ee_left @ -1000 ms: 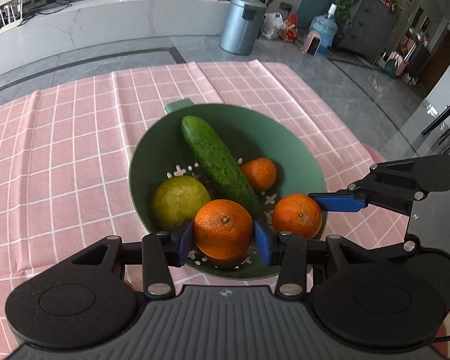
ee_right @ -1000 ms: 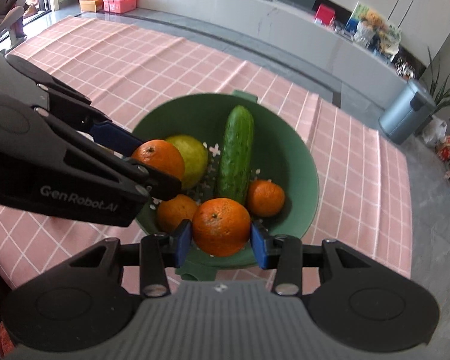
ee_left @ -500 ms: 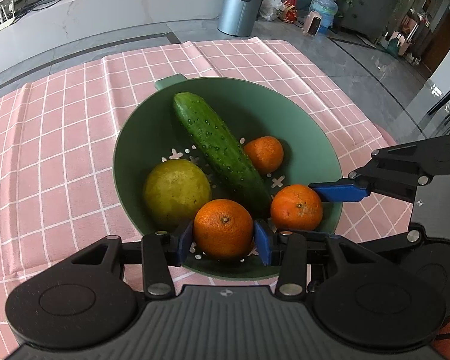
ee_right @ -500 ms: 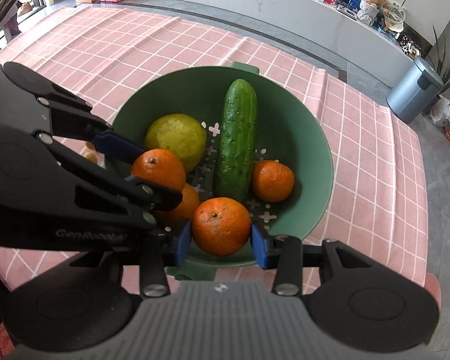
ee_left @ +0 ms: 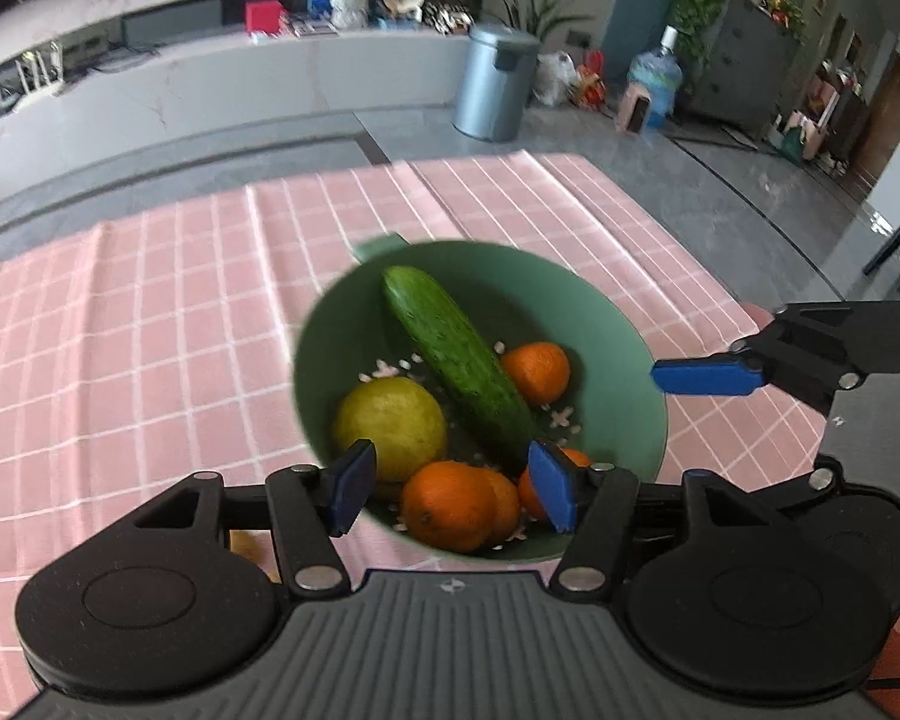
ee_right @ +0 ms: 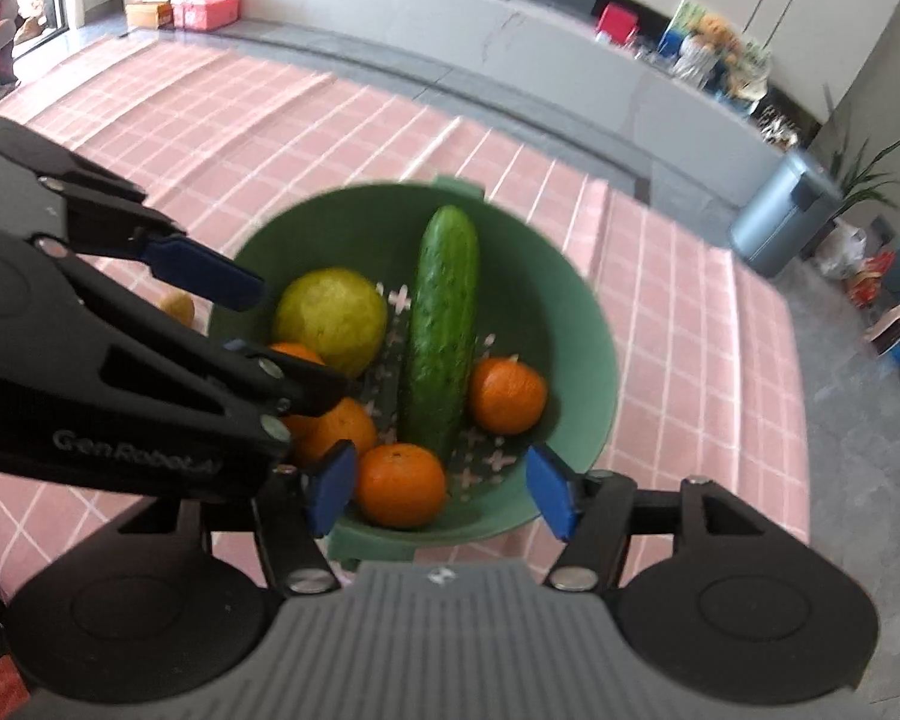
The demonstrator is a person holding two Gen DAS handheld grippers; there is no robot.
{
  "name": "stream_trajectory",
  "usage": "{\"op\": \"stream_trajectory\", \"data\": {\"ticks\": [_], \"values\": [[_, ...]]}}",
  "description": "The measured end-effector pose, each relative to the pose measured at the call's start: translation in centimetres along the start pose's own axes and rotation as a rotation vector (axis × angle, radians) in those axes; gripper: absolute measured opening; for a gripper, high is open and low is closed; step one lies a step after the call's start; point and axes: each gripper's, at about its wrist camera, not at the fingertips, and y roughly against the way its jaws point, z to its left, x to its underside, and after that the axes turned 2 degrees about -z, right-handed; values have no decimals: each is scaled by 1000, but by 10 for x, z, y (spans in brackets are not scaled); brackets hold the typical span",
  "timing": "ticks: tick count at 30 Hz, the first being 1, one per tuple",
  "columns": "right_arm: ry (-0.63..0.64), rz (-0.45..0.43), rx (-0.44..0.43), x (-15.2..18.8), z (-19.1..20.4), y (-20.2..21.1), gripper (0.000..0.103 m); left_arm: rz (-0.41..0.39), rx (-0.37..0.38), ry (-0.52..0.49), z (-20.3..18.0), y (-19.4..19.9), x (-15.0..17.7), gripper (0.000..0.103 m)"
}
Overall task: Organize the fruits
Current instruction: 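Withdraw both tools from the colander toward the kiwis on the cloth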
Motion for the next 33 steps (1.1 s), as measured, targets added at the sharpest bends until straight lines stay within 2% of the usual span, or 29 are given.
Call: {"op": "stream_trajectory", "data": {"ticks": [5, 9, 13, 17, 21, 33], "values": [[-40, -101, 13, -4, 18, 26, 66, -48, -74, -1, 12, 27, 5, 69], [-112, -156, -30, -2, 35, 39, 66, -69, -117, 17, 30, 46, 13, 69], [-170, -184, -69, 1, 56, 44, 66, -56, -144, 41, 50, 62, 25, 69], [-223, -194, -112, 7, 77, 41, 66, -41, -167, 67, 73, 72, 38, 69], [-251, -194, -124, 11, 99, 36, 65, -39, -158, 109, 93, 78, 51, 69], [-249, -117, -154, 24, 135, 5, 43, 21, -126, 173, 128, 66, 93, 66]]}}
